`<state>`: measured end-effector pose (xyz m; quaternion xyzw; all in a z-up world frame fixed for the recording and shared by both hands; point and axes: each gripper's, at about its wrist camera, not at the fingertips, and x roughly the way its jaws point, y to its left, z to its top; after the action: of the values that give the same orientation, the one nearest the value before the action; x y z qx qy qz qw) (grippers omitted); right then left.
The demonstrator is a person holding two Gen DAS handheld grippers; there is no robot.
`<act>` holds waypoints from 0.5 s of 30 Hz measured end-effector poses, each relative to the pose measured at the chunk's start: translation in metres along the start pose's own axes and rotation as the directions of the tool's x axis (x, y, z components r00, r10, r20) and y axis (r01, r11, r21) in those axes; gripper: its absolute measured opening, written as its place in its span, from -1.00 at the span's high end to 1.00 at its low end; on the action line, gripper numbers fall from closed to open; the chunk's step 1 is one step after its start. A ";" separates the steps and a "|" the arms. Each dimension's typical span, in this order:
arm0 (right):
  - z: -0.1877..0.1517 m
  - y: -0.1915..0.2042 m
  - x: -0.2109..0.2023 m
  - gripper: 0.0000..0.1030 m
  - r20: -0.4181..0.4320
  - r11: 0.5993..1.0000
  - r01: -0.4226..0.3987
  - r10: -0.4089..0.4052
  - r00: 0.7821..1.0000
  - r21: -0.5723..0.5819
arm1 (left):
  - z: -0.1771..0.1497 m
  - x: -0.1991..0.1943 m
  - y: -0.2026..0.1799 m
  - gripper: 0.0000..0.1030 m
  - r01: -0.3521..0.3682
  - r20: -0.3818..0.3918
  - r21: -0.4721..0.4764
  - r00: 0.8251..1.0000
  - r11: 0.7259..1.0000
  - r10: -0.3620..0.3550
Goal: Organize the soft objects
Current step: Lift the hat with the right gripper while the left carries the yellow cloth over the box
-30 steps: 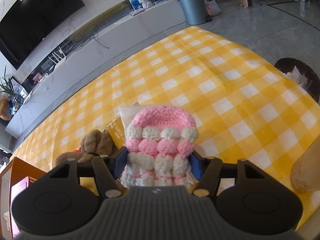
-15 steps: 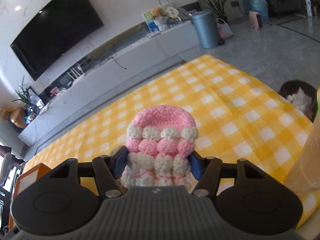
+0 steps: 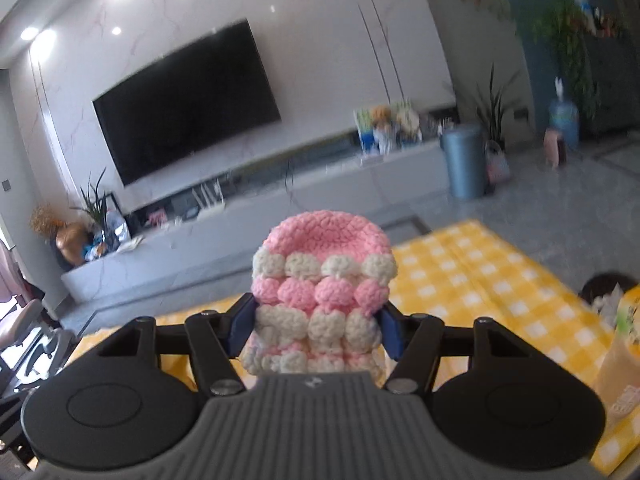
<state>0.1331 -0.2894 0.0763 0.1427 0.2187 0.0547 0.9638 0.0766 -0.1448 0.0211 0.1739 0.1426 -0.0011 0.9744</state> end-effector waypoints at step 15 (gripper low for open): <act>-0.035 0.152 -0.010 -0.21 -0.088 0.892 -0.416 0.406 0.909 -0.178 | -0.039 -0.003 0.162 0.90 -0.173 -0.104 -0.326 0.984 0.930 0.146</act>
<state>0.1023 -0.1374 0.0953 0.0905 0.2006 0.2815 0.9340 0.0716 0.0202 0.0413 0.0175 0.1641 0.1092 0.9802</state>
